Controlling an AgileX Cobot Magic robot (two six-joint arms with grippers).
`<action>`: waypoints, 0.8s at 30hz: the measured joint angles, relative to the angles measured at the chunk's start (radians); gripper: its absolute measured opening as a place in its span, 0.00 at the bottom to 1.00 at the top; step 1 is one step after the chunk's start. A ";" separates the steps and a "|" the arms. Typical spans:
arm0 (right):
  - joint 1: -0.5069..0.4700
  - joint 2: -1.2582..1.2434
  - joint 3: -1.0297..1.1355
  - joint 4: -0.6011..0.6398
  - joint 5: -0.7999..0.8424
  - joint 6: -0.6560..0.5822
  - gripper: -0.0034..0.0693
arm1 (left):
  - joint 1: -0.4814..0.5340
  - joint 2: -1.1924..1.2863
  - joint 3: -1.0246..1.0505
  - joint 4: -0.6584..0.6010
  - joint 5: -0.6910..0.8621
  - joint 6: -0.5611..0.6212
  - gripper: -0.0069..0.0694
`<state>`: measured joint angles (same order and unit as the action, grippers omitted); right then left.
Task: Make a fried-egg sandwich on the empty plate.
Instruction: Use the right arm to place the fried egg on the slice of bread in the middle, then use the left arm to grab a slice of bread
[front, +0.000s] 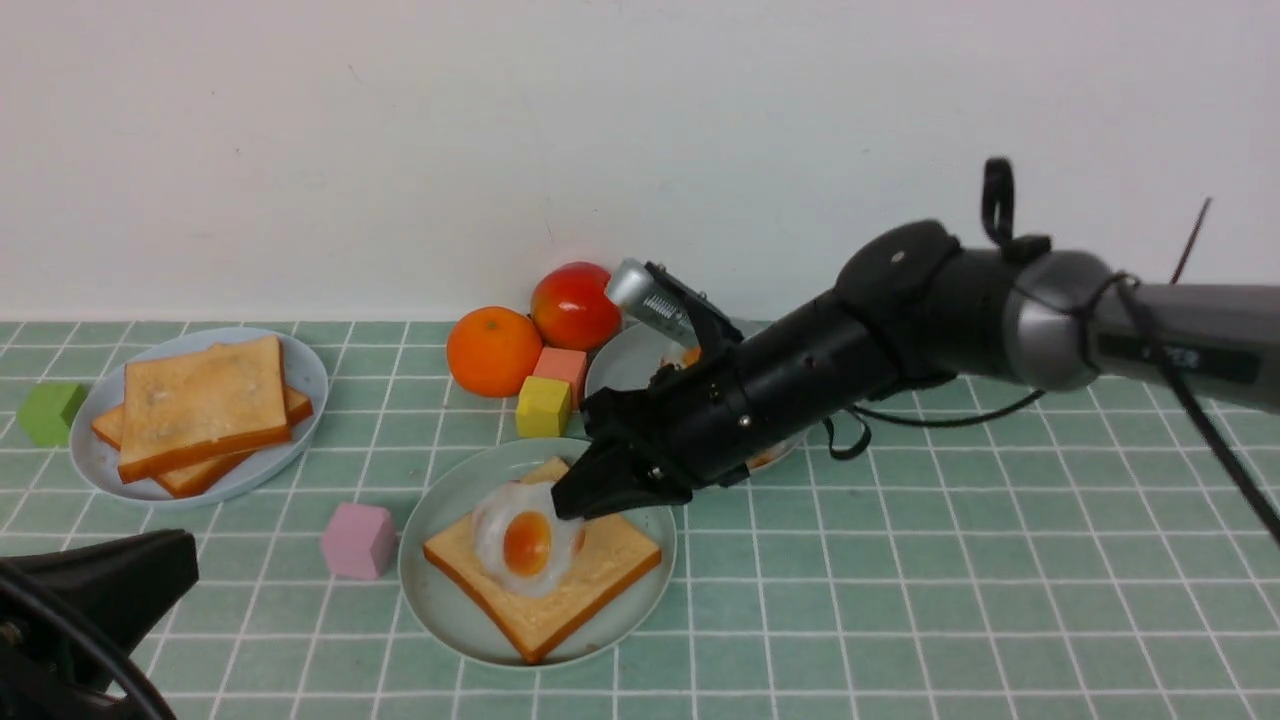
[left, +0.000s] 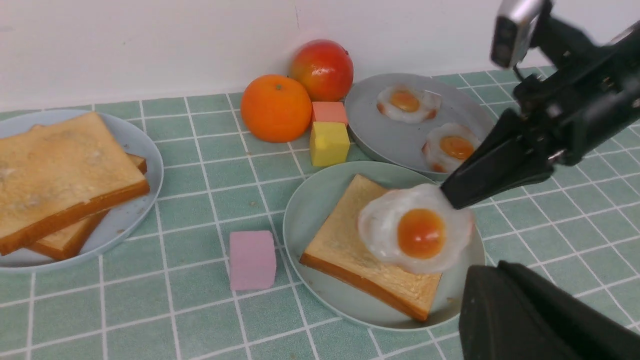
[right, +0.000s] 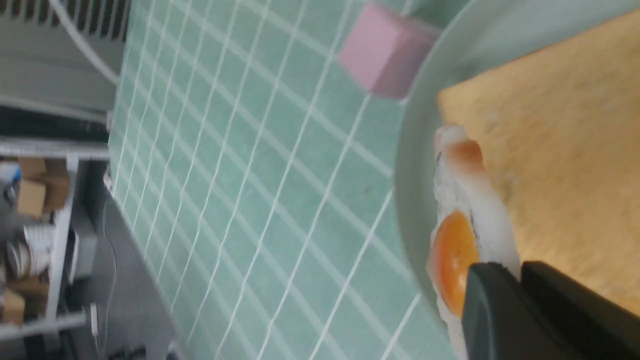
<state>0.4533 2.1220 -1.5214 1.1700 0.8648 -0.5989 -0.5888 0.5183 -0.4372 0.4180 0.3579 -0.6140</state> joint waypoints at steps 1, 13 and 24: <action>-0.001 0.012 0.000 0.003 -0.018 0.000 0.12 | 0.000 0.000 0.000 0.000 0.000 -0.001 0.10; -0.009 0.064 0.000 -0.029 -0.076 0.081 0.39 | 0.000 0.000 0.000 0.001 0.000 -0.002 0.11; -0.112 -0.225 0.008 -0.348 0.116 0.165 0.44 | 0.000 0.112 -0.032 -0.042 0.122 -0.016 0.11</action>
<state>0.3411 1.8970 -1.5130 0.8218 0.9808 -0.4341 -0.5888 0.6302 -0.4696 0.3760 0.4796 -0.6302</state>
